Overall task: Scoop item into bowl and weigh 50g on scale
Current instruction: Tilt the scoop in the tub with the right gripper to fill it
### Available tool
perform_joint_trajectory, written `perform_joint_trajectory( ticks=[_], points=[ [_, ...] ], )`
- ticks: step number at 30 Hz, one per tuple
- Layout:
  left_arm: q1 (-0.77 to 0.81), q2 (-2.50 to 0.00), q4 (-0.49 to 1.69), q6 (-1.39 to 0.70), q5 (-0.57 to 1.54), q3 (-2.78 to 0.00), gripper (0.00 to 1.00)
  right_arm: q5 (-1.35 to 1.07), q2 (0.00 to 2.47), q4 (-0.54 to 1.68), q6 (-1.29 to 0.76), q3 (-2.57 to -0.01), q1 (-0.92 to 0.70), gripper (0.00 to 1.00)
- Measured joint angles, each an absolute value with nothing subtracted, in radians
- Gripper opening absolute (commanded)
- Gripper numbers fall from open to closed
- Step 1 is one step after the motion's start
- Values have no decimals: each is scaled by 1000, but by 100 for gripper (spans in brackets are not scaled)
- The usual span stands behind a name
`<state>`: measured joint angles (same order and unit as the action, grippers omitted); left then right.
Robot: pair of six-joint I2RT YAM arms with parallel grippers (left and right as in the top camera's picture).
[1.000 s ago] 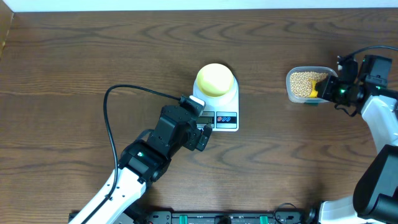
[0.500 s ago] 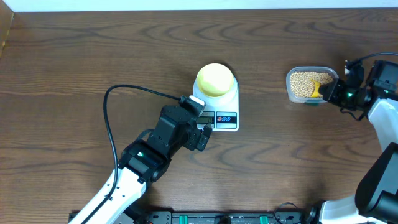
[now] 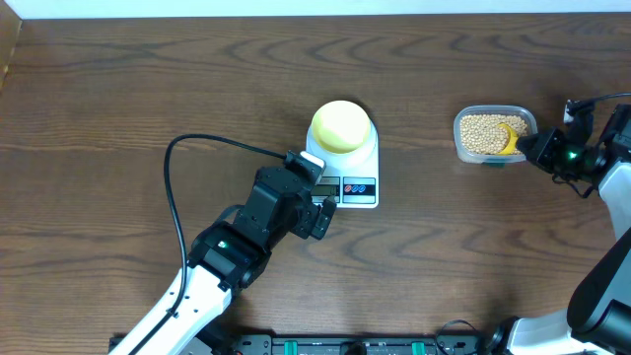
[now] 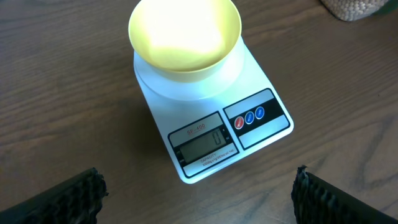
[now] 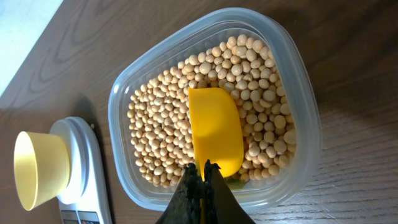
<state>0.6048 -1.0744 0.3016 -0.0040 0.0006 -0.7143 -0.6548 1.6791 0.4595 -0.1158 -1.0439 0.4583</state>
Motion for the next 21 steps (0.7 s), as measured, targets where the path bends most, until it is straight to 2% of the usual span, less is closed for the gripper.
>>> perform_joint_trajectory(
  ticks=[21],
  points=[
    [604,-1074,302,-4,1,-714,98,-727,1743,430,-179,-1044,470,1]
  ],
)
